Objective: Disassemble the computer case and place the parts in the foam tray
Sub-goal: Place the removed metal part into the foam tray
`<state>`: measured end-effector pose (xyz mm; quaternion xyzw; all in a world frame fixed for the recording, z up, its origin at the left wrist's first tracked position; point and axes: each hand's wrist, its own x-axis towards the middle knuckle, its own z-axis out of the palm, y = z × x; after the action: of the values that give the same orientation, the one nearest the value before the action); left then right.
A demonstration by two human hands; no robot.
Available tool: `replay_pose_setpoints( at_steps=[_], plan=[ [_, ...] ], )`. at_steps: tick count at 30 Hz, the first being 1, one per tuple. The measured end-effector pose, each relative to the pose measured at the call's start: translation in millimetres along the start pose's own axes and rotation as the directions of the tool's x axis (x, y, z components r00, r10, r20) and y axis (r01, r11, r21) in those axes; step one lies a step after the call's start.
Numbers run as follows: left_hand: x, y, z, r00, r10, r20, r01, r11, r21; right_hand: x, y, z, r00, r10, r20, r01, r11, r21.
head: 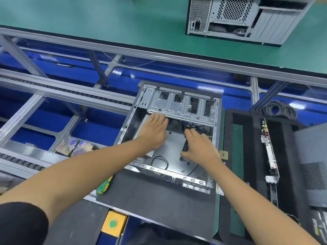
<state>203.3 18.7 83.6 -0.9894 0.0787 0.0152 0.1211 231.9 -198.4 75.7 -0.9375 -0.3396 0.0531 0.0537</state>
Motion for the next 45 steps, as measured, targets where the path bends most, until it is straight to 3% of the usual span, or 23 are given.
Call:
replay_pose_setpoints(
  at_steps=[6,12,18,23,25,28,30,35,40,45],
  plan=[
    [6,6,-3,0.979,-0.205,-0.020,0.203,0.977,-0.064,2,2,-1,1.000,0.001,0.009,-0.001,1.000,0.014],
    [-4,20,-6,0.915,-0.388,0.115,0.400,0.908,-0.123,3,2,0,1.000,0.002,-0.012,-0.002,0.999,0.035],
    [-13,8,-13,0.854,-0.519,0.018,0.482,0.779,-0.401,3,4,-3,0.999,0.028,-0.034,-0.025,0.994,0.104],
    [-22,-11,-24,0.883,-0.470,0.010,0.413,0.765,-0.494,3,6,-5,0.993,0.087,-0.081,-0.068,0.974,0.217],
    [-27,-16,-33,0.917,-0.399,-0.028,0.325,0.784,-0.529,3,6,-3,0.993,0.084,-0.078,-0.065,0.973,0.223],
    [-28,-30,-46,0.994,-0.104,-0.034,0.071,0.848,-0.525,3,7,-1,0.993,0.086,-0.076,-0.067,0.972,0.227],
    [-23,-40,-53,0.998,0.055,0.007,-0.042,0.835,-0.549,2,7,1,0.993,0.098,-0.072,-0.078,0.968,0.240],
    [-13,-41,-58,0.898,0.397,0.191,-0.288,0.857,-0.428,2,4,6,0.995,0.093,-0.027,-0.087,0.981,0.175],
    [-1,-33,-55,0.855,0.399,0.331,-0.356,0.916,-0.184,3,6,12,0.998,0.067,-0.024,-0.066,0.998,0.025],
    [5,-22,-61,0.892,0.373,0.256,-0.368,0.927,-0.066,4,8,14,0.999,0.035,0.016,-0.034,0.997,-0.068]
  ],
)
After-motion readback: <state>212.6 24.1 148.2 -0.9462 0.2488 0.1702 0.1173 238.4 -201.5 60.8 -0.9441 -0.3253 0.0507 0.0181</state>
